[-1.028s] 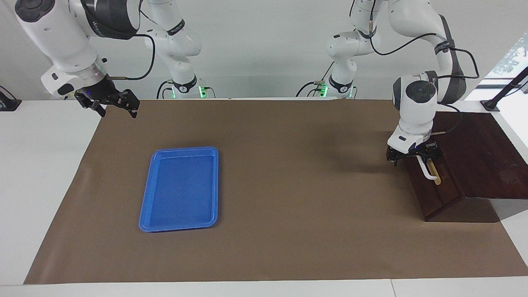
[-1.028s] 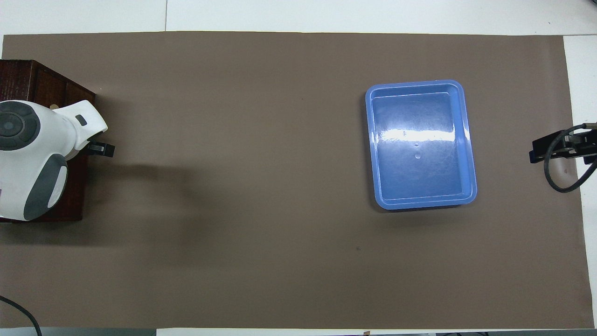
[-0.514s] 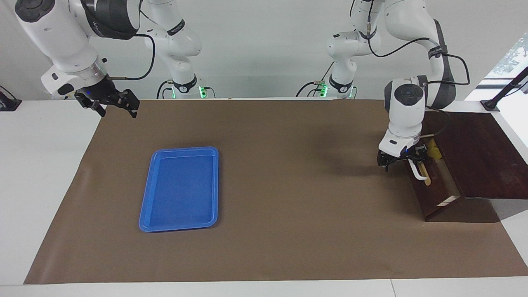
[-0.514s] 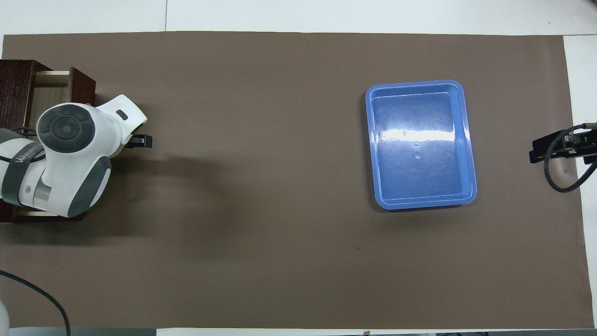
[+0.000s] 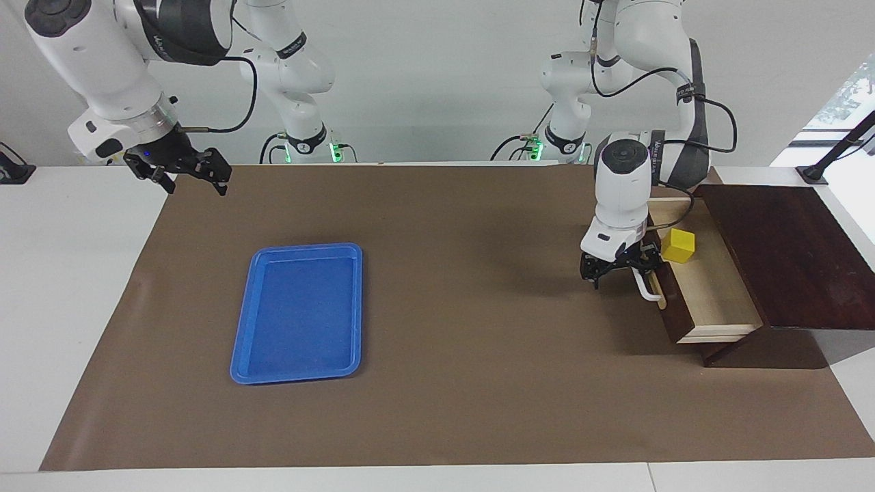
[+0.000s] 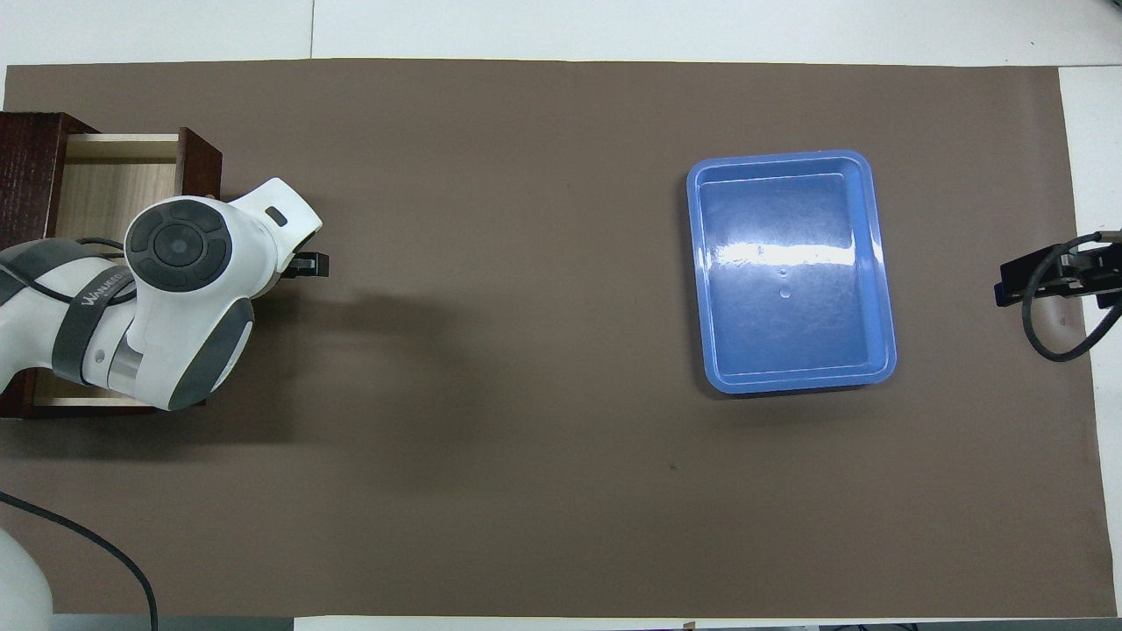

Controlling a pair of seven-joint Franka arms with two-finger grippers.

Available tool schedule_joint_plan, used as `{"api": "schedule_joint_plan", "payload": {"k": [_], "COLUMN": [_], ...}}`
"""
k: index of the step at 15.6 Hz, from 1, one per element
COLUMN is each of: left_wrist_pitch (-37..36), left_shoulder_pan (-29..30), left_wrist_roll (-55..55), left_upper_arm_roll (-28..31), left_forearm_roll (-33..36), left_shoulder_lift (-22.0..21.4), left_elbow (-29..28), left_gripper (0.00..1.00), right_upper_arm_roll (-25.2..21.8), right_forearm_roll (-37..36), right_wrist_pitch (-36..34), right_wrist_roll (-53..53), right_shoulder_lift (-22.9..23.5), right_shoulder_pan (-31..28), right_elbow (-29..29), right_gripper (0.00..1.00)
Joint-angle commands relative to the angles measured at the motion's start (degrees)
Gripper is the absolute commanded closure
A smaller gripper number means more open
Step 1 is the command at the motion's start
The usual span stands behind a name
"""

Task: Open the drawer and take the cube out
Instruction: 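Pull the drawer open toward the robot with the left gripper, then lower the left gripper into the drawer and grasp the yellow cube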

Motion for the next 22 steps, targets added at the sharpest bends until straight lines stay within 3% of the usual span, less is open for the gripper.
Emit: {"api": "schedule_joint_plan", "payload": {"k": [1,4,8,11,16,19,22], "left_wrist_pitch": [-1.22,-4.54,-19.47,-26.17,-30.04,-27.25,-21.11], "left_shoulder_pan": [-2.31,-2.22,-2.31,-1.00,8.57,11.92,13.33], "left_wrist_roll": [-1.20,-1.12,-1.20,-2.34,-8.92,-19.01,-27.89], "left_upper_arm_roll": [0.08,0.16,0.16,0.78,1.13,1.13,1.04], "left_forearm_roll": [-2.49,-2.49,-6.43,-10.22,-13.39,-13.39,-13.39], "left_shoulder_lift": [1.43,1.43,3.54,3.28,0.38,0.03,-3.30], "left_elbow": [1.60,3.43,16.77,23.90,23.05,21.55,13.24], "left_gripper": [0.00,0.00,0.00,0.00,0.00,0.00,0.00], "right_upper_arm_roll": [0.46,0.37,0.46,0.46,0.37,0.37,0.28], "right_forearm_roll": [0.28,0.28,0.28,0.28,0.28,0.19,0.19], "right_wrist_pitch": [0.39,0.39,0.39,0.39,0.39,0.57,0.57], "right_wrist_roll": [0.53,0.53,0.53,0.53,0.09,0.26,0.17], "right_shoulder_lift": [-0.18,-0.18,-0.18,-0.18,-0.18,-0.18,-0.18], "right_shoulder_pan": [-0.32,-0.32,-0.41,-0.32,-0.41,-0.32,-0.67], "right_elbow": [-0.05,-0.05,-0.05,-0.05,0.04,-0.13,-0.13], "right_gripper": [0.00,0.00,0.00,0.00,0.00,0.00,0.00]}}
